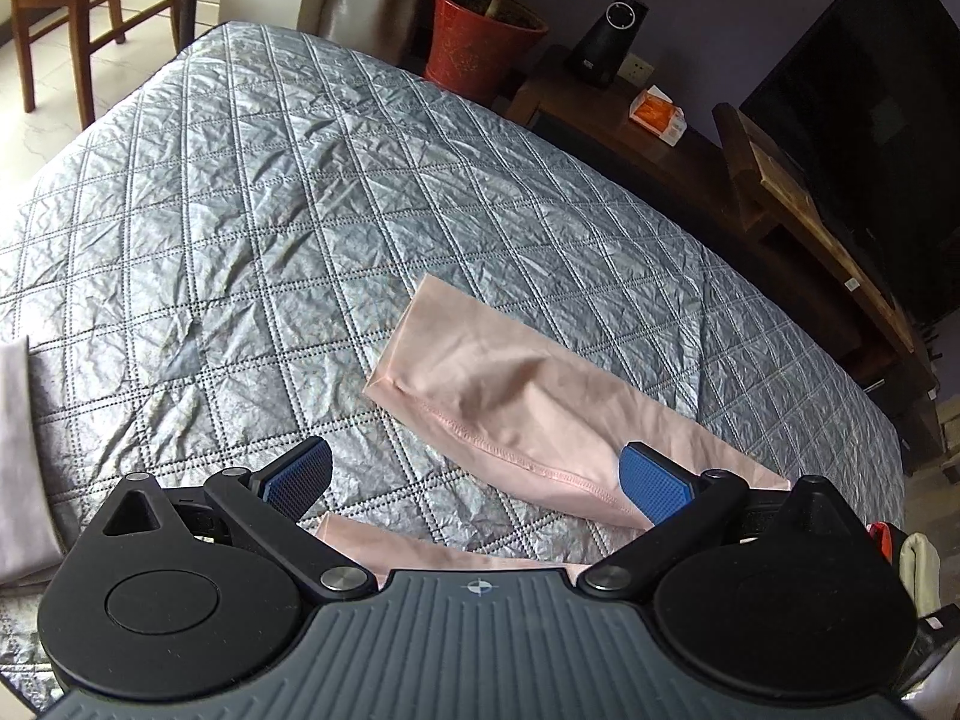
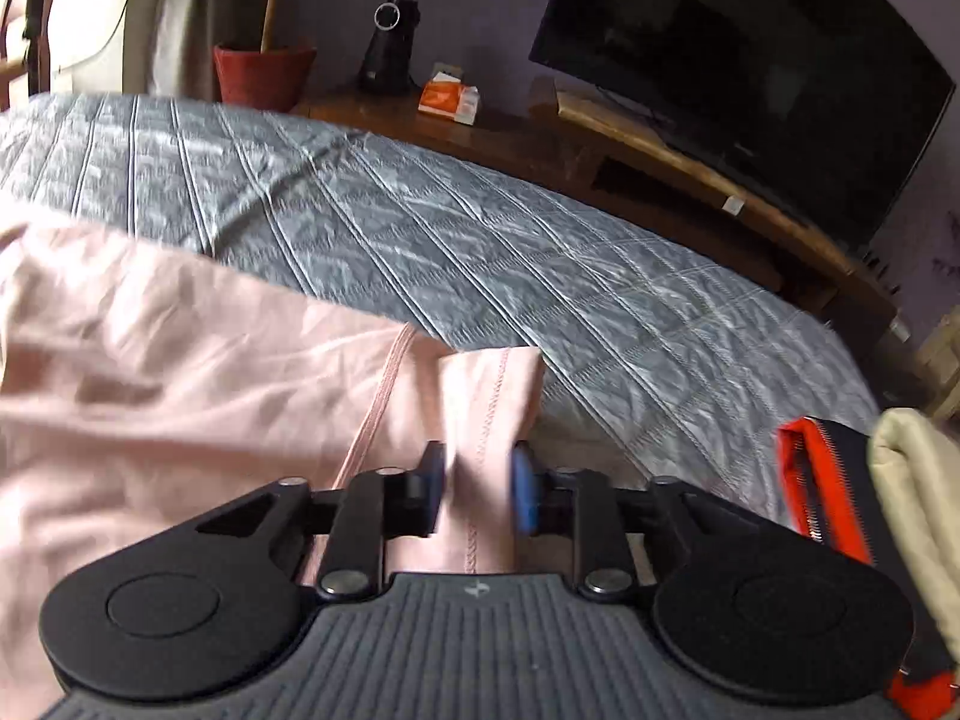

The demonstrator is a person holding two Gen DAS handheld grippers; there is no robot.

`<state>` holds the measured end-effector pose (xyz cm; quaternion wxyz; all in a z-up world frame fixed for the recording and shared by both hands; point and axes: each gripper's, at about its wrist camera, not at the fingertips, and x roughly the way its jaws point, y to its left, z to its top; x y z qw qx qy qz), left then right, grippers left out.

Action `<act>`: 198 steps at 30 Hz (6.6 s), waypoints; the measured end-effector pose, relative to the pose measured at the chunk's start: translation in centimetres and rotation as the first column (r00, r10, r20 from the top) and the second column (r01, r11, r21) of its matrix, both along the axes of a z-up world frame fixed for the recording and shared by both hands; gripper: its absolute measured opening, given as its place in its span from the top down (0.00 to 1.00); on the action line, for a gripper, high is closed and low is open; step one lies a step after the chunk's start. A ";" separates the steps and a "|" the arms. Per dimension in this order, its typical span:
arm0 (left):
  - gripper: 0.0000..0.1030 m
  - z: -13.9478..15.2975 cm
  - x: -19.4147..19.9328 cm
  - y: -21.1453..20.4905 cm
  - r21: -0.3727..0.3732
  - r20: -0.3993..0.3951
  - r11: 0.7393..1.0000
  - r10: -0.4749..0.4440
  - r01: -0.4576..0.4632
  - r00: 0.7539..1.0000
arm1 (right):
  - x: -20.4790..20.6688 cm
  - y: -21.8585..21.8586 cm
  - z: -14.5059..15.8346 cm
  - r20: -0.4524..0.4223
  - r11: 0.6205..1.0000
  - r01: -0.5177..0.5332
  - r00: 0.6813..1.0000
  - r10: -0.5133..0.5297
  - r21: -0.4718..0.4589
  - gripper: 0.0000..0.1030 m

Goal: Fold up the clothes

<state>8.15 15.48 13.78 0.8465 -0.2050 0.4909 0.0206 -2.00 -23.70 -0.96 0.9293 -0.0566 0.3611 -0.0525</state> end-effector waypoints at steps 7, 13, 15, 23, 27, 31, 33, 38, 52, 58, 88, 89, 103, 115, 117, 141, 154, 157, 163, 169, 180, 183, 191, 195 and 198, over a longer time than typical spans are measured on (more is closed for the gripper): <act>0.00 -0.5 0.1 -2.2 0.021 -0.010 0.999 -0.050 0.050 0.999 | -5.0 4.0 0.1 -0.059 0.980 -0.198 0.978 0.198 0.011 0.59; 0.00 -0.9 0.2 -3.6 0.037 -0.018 0.996 -0.084 0.085 0.996 | -4.1 3.1 -1.8 -0.196 0.975 -0.221 0.956 0.220 0.021 0.54; 0.00 -0.9 0.2 -3.7 0.041 -0.021 0.995 -0.090 0.091 0.996 | -4.5 3.1 -1.8 -0.217 0.968 -0.250 0.947 0.237 -0.034 0.53; 0.00 -1.3 0.1 -3.2 0.056 -0.036 0.995 -0.075 0.077 0.997 | -4.0 5.2 0.1 -0.081 0.945 -0.317 0.943 0.323 0.080 0.54; 0.00 -1.1 0.2 -3.6 0.055 -0.033 0.995 -0.084 0.086 0.996 | -1.6 9.1 0.5 -0.041 0.922 -0.372 0.925 0.378 0.103 0.54; 0.00 -1.2 0.2 -3.7 0.055 -0.033 0.994 -0.094 0.095 0.995 | 0.8 9.9 -1.2 -0.062 0.927 -0.335 0.935 0.350 0.170 0.53; 0.00 -1.1 0.1 -3.5 0.050 -0.031 0.995 -0.087 0.088 0.996 | 0.8 9.5 -1.9 -0.094 0.914 -0.349 0.923 0.374 0.204 0.46; 0.00 -0.9 0.1 -2.9 0.038 -0.025 0.997 -0.068 0.069 0.997 | 1.8 6.8 -0.6 -0.094 0.879 -0.351 0.912 0.399 0.323 0.45; 0.00 -1.1 0.2 -3.2 0.042 -0.030 0.996 -0.078 0.080 0.996 | 13.8 3.2 -1.0 -0.169 0.903 -0.430 0.889 0.425 0.011 0.34; 0.00 -1.4 0.3 -3.8 0.048 -0.034 0.994 -0.094 0.095 0.995 | 15.3 2.5 -2.9 -0.174 0.894 -0.435 0.877 0.448 0.111 0.37; 0.00 -1.6 0.2 -4.2 0.052 -0.045 0.993 -0.107 0.109 0.993 | -9.9 12.8 -3.1 -0.019 0.559 -0.600 0.691 0.723 -0.572 0.99; 0.00 -1.6 0.2 -4.2 0.051 -0.044 0.993 -0.107 0.109 0.993 | -10.6 12.7 -3.7 -0.037 0.558 -0.612 0.691 0.721 -0.561 0.99; 0.00 -1.3 0.2 -3.2 0.039 -0.038 0.996 -0.082 0.084 0.996 | -8.0 4.9 3.3 0.012 0.866 -0.500 0.866 0.500 -0.009 0.78; 0.00 -1.3 0.2 -3.6 0.045 -0.038 0.995 -0.089 0.091 0.995 | 7.3 -3.3 3.1 -0.260 0.827 -0.513 0.787 0.560 0.231 0.51; 0.00 -1.4 0.2 -3.6 0.046 -0.040 0.995 -0.090 0.091 0.995 | 9.0 -5.4 2.0 -0.296 0.843 -0.398 0.809 0.508 0.362 0.51; 0.00 -1.9 0.1 -4.6 0.056 -0.049 0.991 -0.119 0.121 0.992 | -0.2 -8.4 5.9 -0.101 0.693 -0.442 0.799 0.593 0.570 0.92; 0.00 -2.3 0.1 -5.5 0.067 -0.058 0.988 -0.139 0.143 0.989 | -6.5 -11.2 3.2 -0.182 0.893 -0.116 0.960 0.213 0.435 0.82; 0.00 -2.3 0.2 -5.6 0.068 -0.059 0.987 -0.143 0.147 0.988 | -8.4 -8.0 3.5 -0.151 0.916 -0.242 0.942 0.301 0.319 0.66; 0.00 -2.2 0.1 -5.4 0.066 -0.055 0.987 -0.143 0.146 0.988 | -9.8 -3.9 2.3 -0.181 0.916 -0.371 0.901 0.395 0.151 0.73; 0.00 -1.4 0.3 -3.1 0.044 -0.037 0.995 -0.087 0.088 0.996 | -8.1 -5.2 2.1 -0.257 0.941 -0.288 0.910 0.326 0.175 0.71; 0.00 -0.4 0.1 1.2 0.016 -0.018 1.000 0.015 -0.015 1.000 | -2.9 10.2 7.5 0.029 0.810 -0.587 0.809 0.587 -0.018 0.70; 0.00 -0.1 0.0 2.3 0.002 -0.010 0.999 0.038 -0.038 0.999 | -0.8 13.7 6.2 0.036 0.785 -0.620 0.784 0.620 -0.012 0.70; 0.00 0.3 -0.6 5.6 -0.031 -0.003 0.994 0.104 -0.104 0.995 | 4.8 19.0 0.6 -0.048 0.758 -0.650 0.760 0.648 -0.048 0.77; 0.00 0.5 -0.8 6.5 -0.050 0.000 0.991 0.123 -0.123 0.992 | 5.9 19.8 -0.2 -0.064 0.782 -0.623 0.781 0.621 -0.009 0.75; 0.00 0.7 -1.0 6.5 -0.056 0.001 0.991 0.120 -0.120 0.993 | 6.6 21.1 -0.8 -0.083 0.769 -0.639 0.767 0.636 -0.002 0.69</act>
